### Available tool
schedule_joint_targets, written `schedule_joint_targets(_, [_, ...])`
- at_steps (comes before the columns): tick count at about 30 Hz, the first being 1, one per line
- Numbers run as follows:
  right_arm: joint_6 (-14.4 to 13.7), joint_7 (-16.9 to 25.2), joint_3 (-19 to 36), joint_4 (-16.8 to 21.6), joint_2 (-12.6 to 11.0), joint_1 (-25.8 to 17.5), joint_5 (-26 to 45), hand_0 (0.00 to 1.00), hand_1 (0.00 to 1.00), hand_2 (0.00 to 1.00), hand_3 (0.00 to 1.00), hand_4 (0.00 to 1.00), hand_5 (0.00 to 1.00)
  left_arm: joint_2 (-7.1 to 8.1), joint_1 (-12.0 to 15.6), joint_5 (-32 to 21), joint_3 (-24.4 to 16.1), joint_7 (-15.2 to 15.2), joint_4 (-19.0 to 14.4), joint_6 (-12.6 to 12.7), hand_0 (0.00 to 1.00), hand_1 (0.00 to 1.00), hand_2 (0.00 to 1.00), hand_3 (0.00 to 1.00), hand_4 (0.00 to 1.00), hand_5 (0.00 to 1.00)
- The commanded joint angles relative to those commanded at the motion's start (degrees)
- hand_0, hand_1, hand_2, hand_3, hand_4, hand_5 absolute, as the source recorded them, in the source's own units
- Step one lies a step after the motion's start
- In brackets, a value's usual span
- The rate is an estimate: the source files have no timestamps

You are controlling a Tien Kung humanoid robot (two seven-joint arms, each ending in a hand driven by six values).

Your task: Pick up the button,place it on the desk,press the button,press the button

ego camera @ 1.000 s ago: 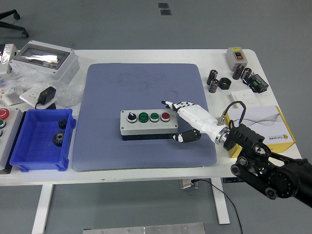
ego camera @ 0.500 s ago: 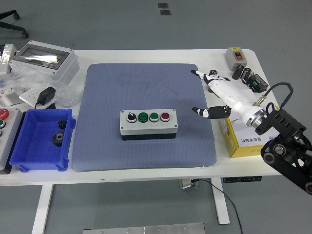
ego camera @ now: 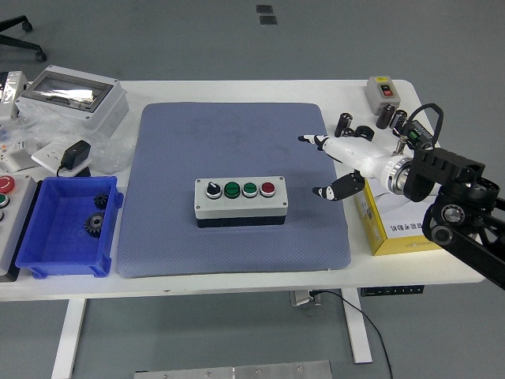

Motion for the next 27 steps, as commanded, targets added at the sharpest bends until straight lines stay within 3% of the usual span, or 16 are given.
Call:
schedule_joint_targets(1, [1.10, 0.05, -0.24, 0.22, 0.13, 0.27, 0.83, 0.161, 0.252, 0.387, 0.995, 0.421, 0.091, 0.01, 0.00, -0.05, 0.03, 0.02, -0.01, 0.00, 0.565, 0.472, 0.473, 0.606, 0.122, 0.002])
schedule_joint_targets(2, [2.30, 0.12, -0.51, 0.40, 0.30, 0.56, 1.61, 0.108, 0.164, 0.254, 0.993, 0.316, 0.003, 0.02, -0.01, -0.10, 0.05, 0.03, -0.01, 0.01, 0.564, 0.472, 0.474, 0.606, 0.118, 0.002])
schedule_joint_targets(6, [4.61, 0.47, -2.26, 0.05, 2.10, 1.90, 4.26, 0.108, 0.164, 0.254, 0.993, 0.316, 0.003, -0.07, -0.14, 0.00, -0.03, 0.17, -0.04, -0.23, 0.564, 0.472, 0.474, 0.606, 0.118, 0.002])
schedule_joint_targets(13, [4.56, 0.45, -4.35, -1.57, 4.85, 3.06, 5.07, 0.110, 0.141, 0.220, 0.964, 0.300, 0.002, -0.13, -0.22, 0.01, -0.03, 0.25, -0.04, -0.41, 0.564, 0.472, 0.474, 0.606, 0.119, 0.002])
schedule_joint_targets(14, [4.50, 0.39, -4.51, -1.80, 5.03, 3.08, 4.99, 0.089, 0.132, 0.200, 0.960, 0.158, 0.019, -0.13, -0.21, -0.01, -0.01, 0.26, -0.04, -0.42, 0.556, 0.465, 0.466, 0.605, 0.107, 0.002])
schedule_joint_targets(27, [4.83, -0.32, -4.91, -3.63, 5.40, 1.98, 5.63, 0.078, 0.127, 0.182, 0.905, 0.112, 0.084, -0.16, -0.14, -0.07, -0.03, 0.03, -0.02, -0.65, 0.549, 0.457, 0.458, 0.607, 0.085, 0.002])
